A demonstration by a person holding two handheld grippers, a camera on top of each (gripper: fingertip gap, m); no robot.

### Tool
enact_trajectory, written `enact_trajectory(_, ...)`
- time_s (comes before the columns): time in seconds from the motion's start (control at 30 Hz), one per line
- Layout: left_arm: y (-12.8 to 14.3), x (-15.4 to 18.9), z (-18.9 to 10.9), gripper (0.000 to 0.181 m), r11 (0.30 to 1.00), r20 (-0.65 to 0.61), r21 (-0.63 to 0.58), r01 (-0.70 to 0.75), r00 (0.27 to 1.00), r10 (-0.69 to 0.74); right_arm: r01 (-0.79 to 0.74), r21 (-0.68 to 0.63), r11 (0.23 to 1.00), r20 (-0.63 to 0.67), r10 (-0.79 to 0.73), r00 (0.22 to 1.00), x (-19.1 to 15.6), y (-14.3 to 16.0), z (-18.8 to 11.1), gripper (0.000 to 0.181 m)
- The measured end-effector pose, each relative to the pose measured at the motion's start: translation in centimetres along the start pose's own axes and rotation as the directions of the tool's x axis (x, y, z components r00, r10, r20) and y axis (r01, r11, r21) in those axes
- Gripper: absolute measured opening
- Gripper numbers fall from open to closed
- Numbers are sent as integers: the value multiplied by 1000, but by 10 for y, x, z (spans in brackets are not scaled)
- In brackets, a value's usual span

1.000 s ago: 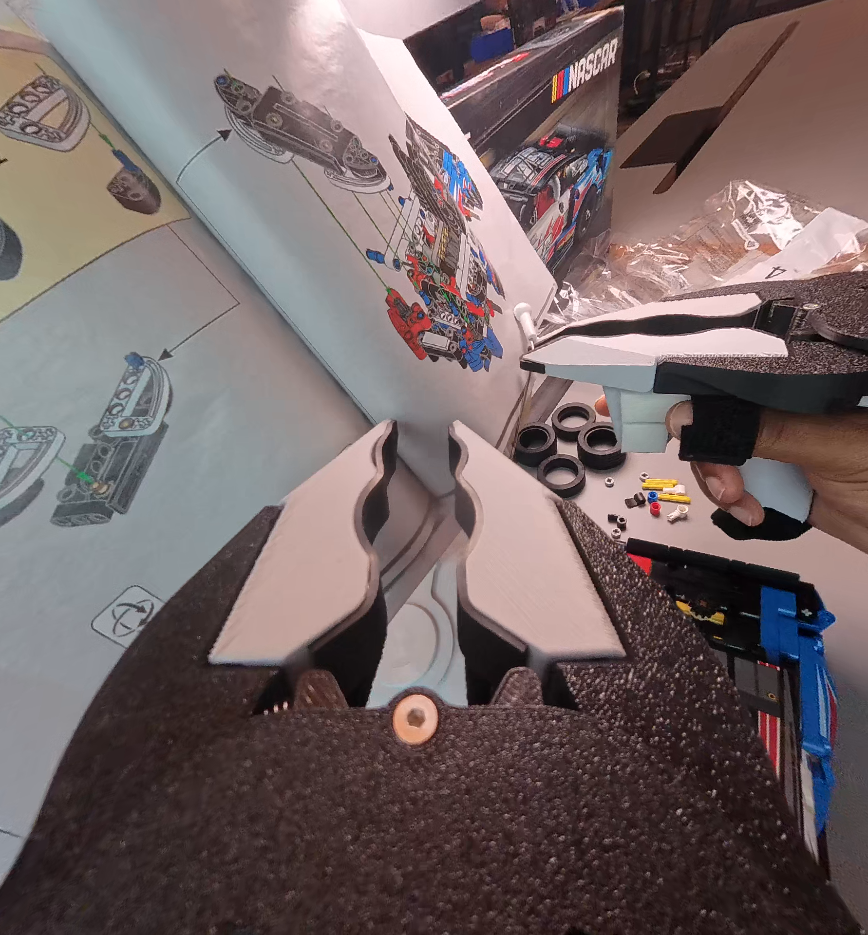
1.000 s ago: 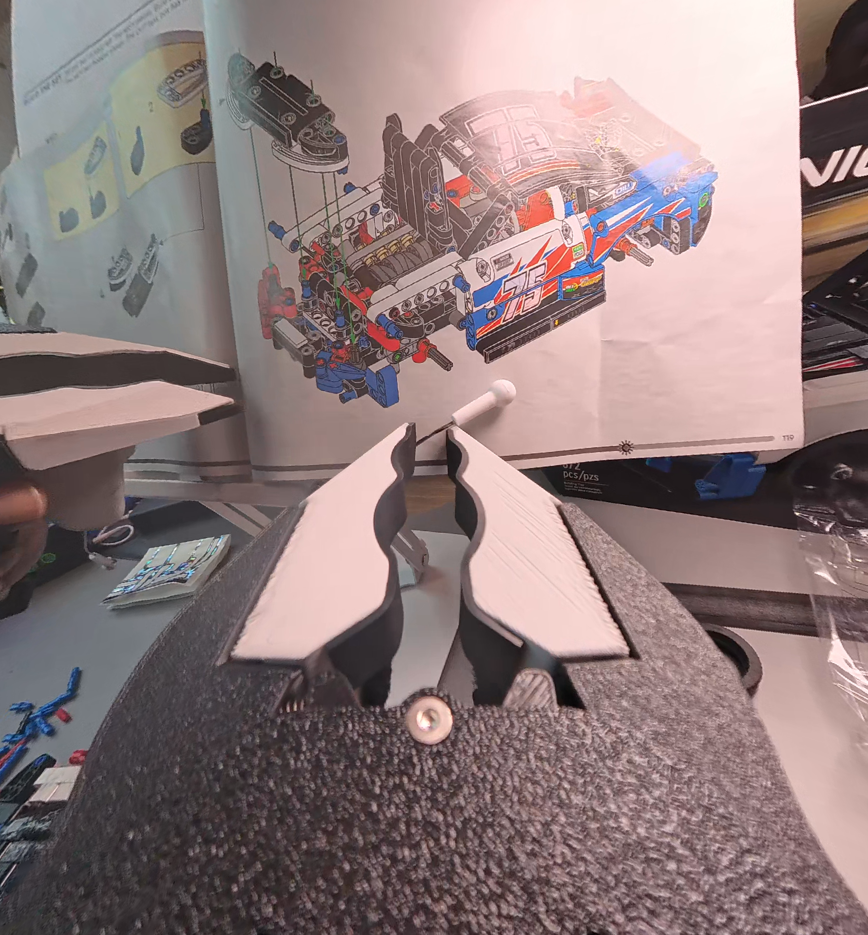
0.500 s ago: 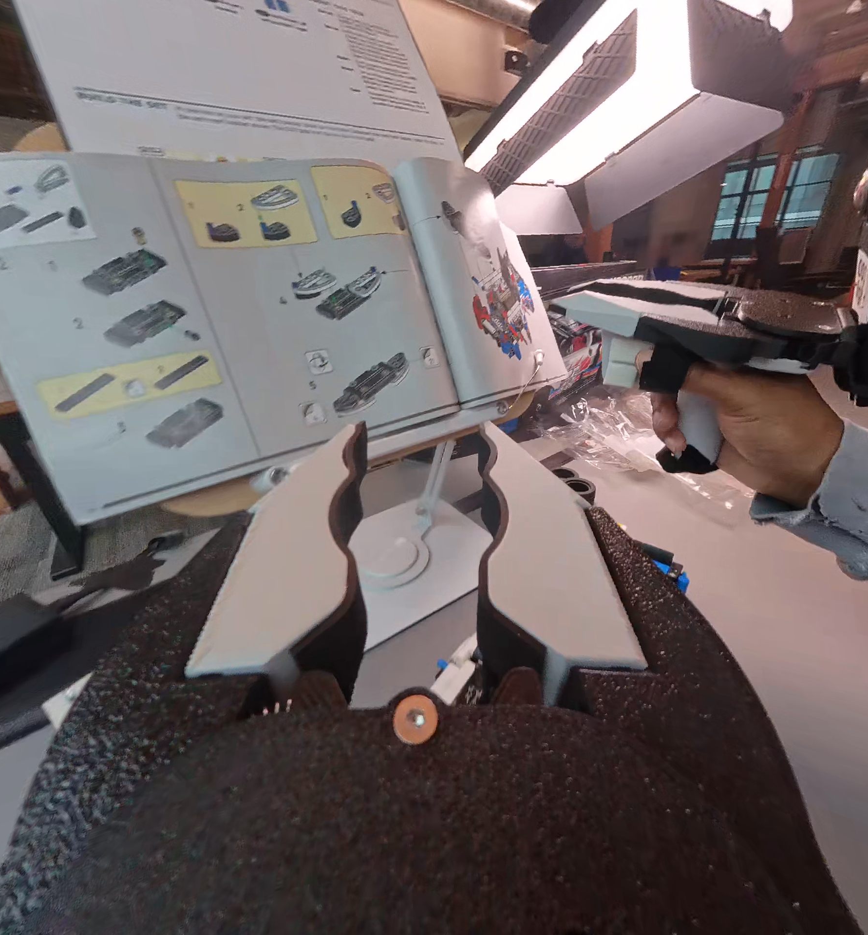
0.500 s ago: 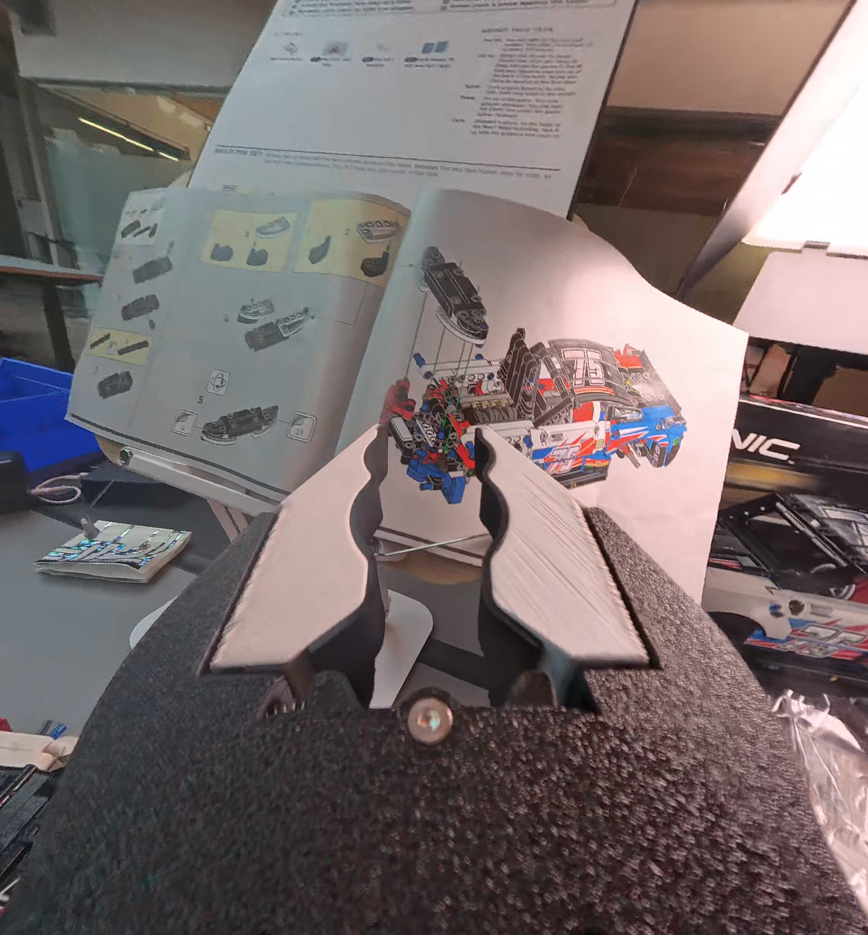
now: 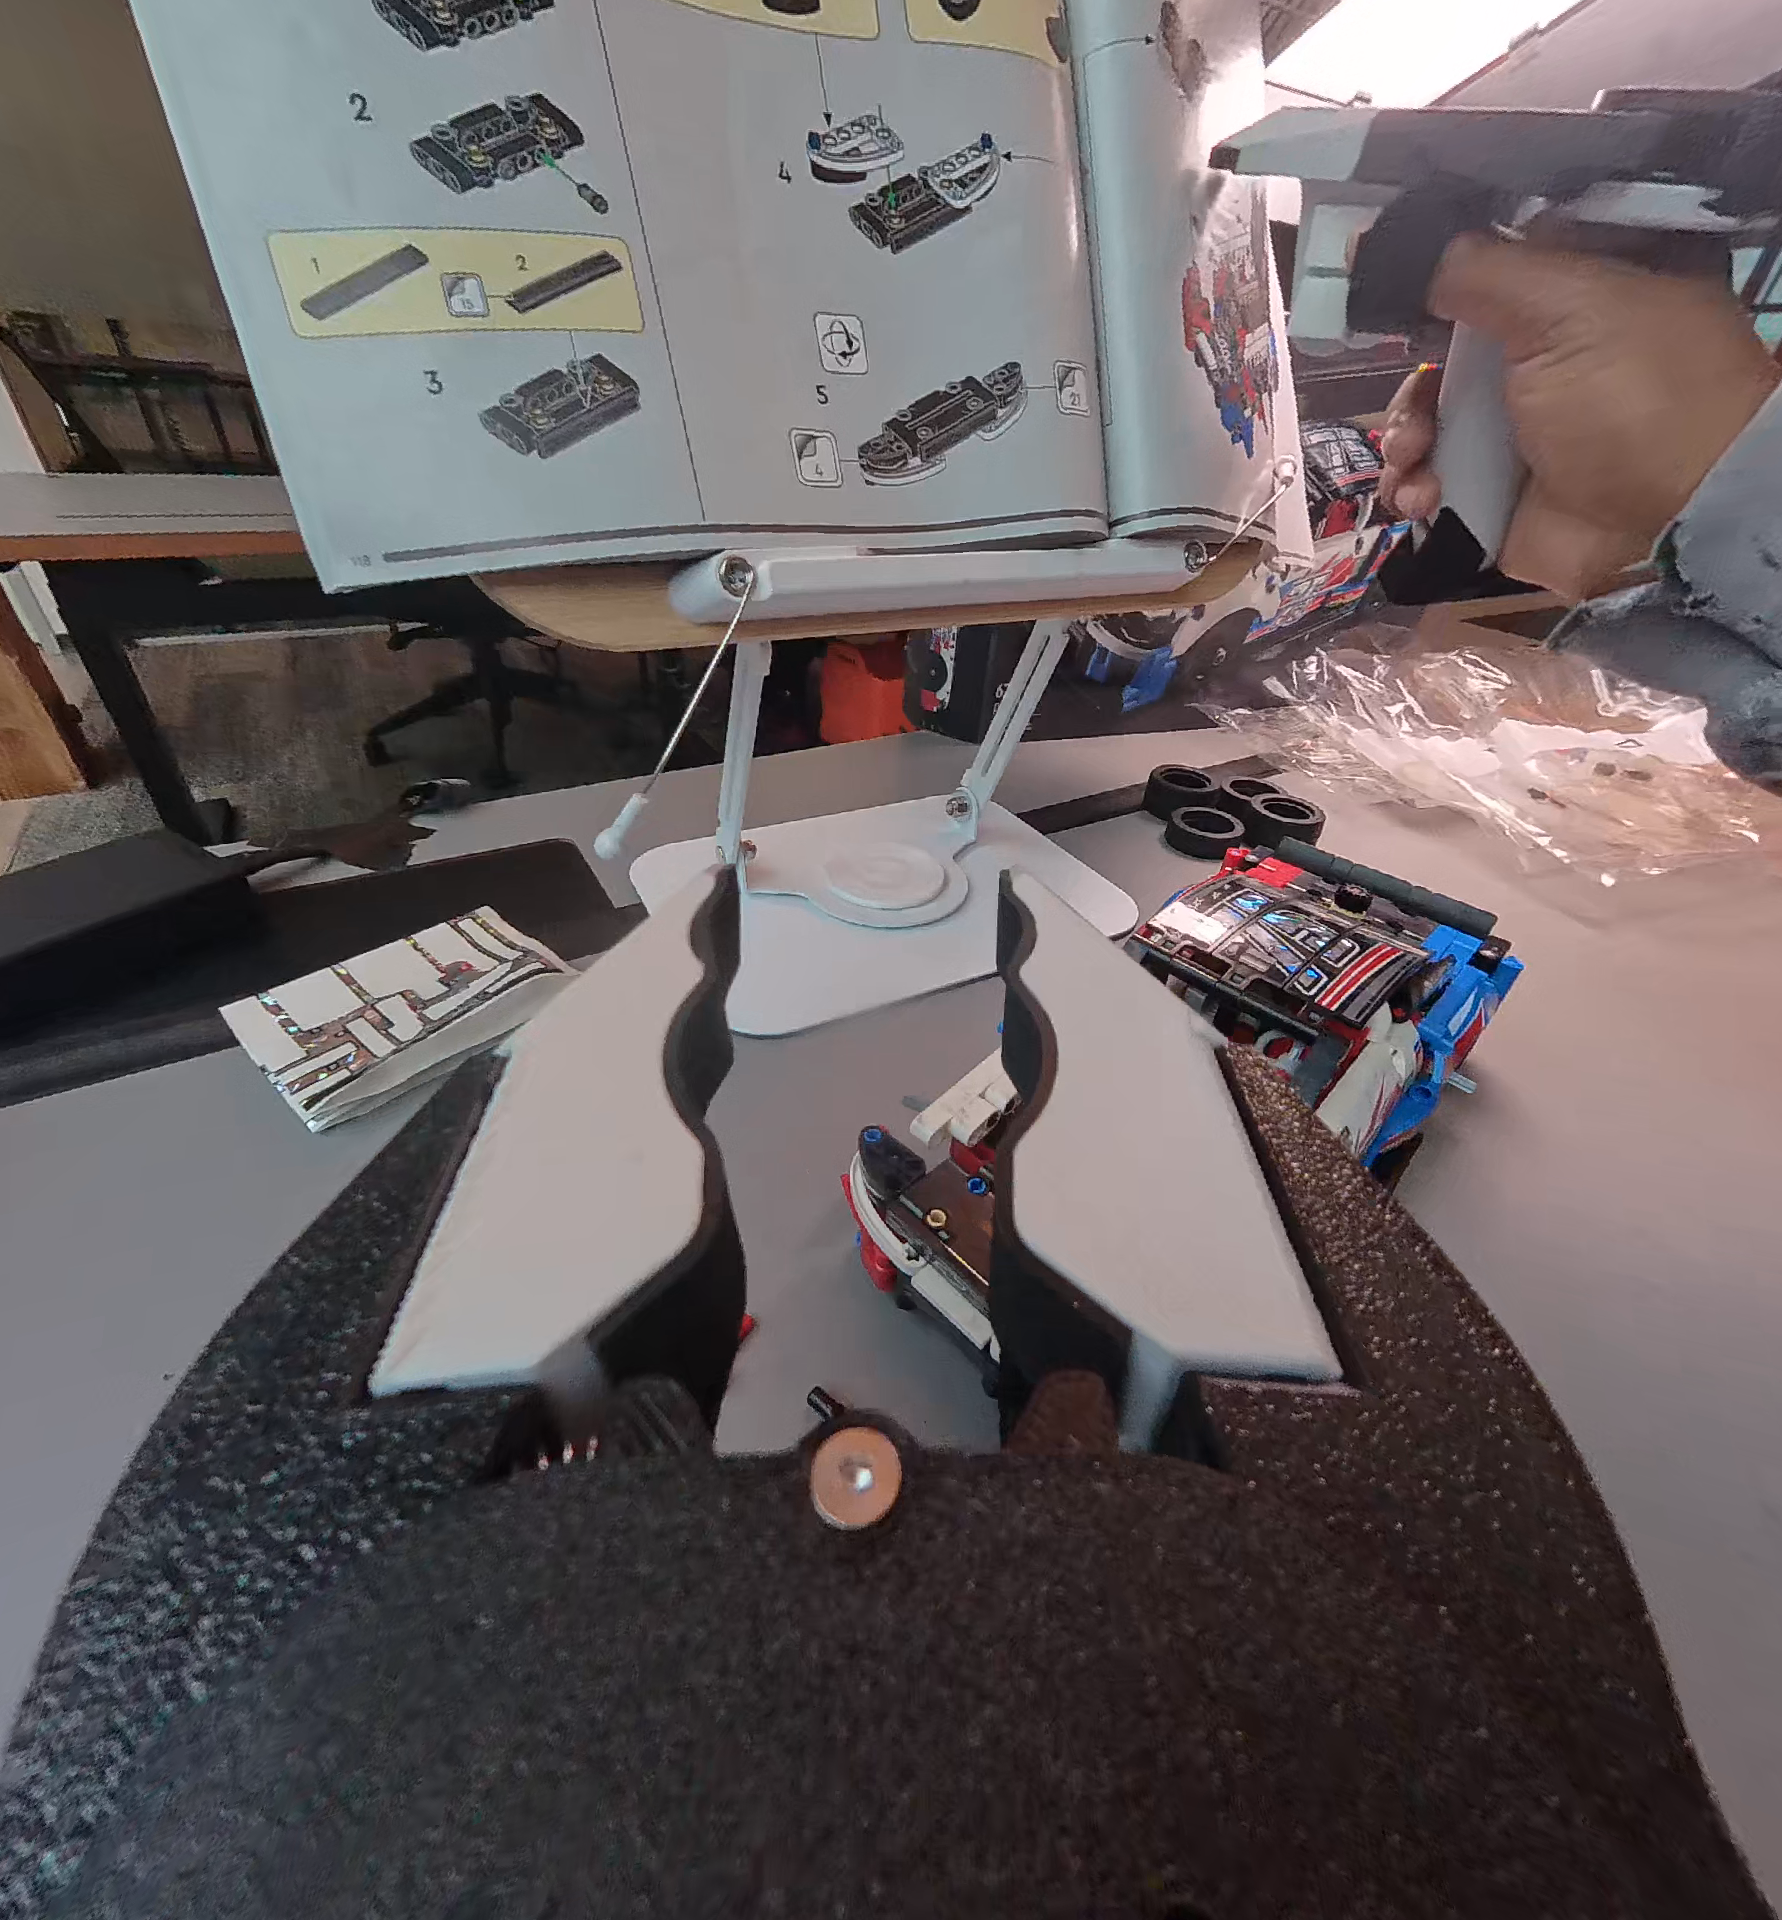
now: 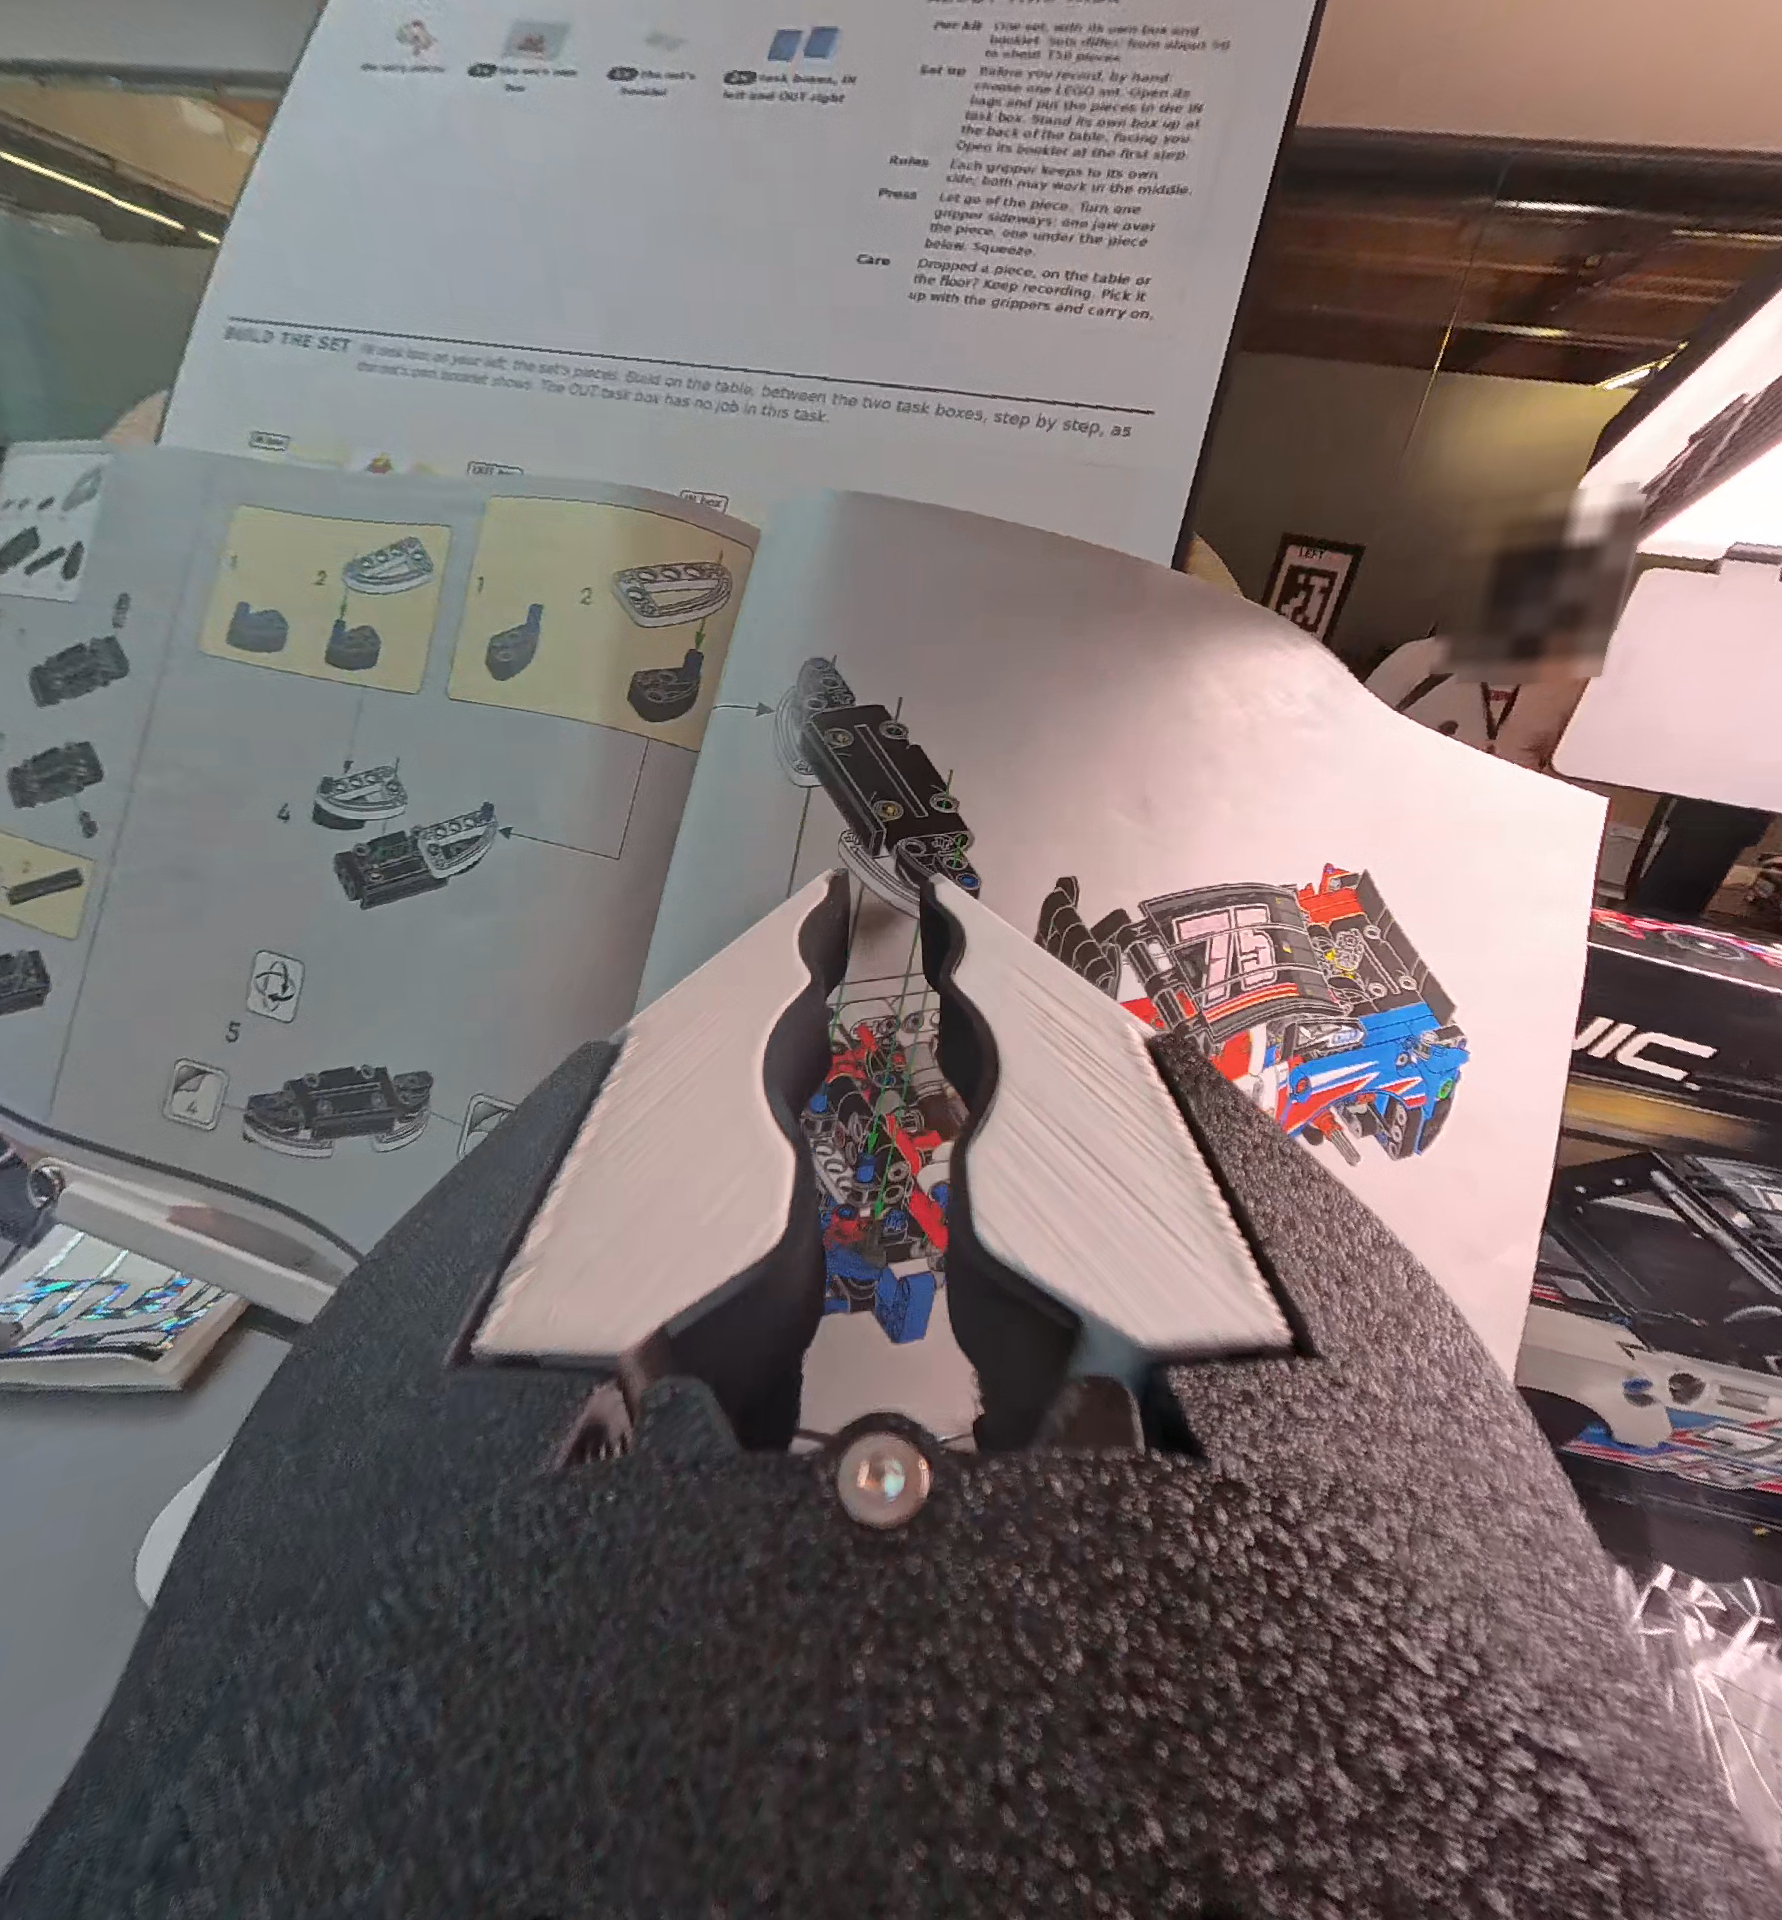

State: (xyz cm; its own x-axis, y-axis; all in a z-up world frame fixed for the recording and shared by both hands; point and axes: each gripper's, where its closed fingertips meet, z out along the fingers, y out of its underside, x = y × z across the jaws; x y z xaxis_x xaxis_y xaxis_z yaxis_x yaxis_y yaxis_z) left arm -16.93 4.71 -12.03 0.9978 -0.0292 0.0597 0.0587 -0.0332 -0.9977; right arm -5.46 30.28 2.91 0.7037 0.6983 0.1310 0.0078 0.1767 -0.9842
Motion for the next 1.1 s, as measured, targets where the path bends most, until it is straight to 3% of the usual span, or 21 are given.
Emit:
enact_trajectory(0.37, 4, -7, -1, 49, 1000, 6, -11, 13, 1000, -12, 75, -27, 997, -4, -75, 997, 0, 5, 3, 11)
enact_trajectory(0.7, 12, 0, 3, 51, 997, -31, -46, 55, 998, -56, 122, -75, 990, 29, -120, 992, -25, 61, -28, 11)
enact_trajectory(0.93, 21, 11, 6, 61, 994, -105, -98, 53, 992, -63, 115, -76, 990, 44, -112, 993, -27, 62, -30, 12)
enact_trajectory(1.0, 26, 21, 7, 72, 991, -179, -133, 32, 982, -56, 101, -69, 993, 94, -94, 991, -35, 61, -37, 16)
enact_trajectory(1.1, 31, 37, 0, 84, 980, -334, -190, -54, 943, -13, 63, 1, 998, 373, -59, 926, -82, 53, -68, 16)
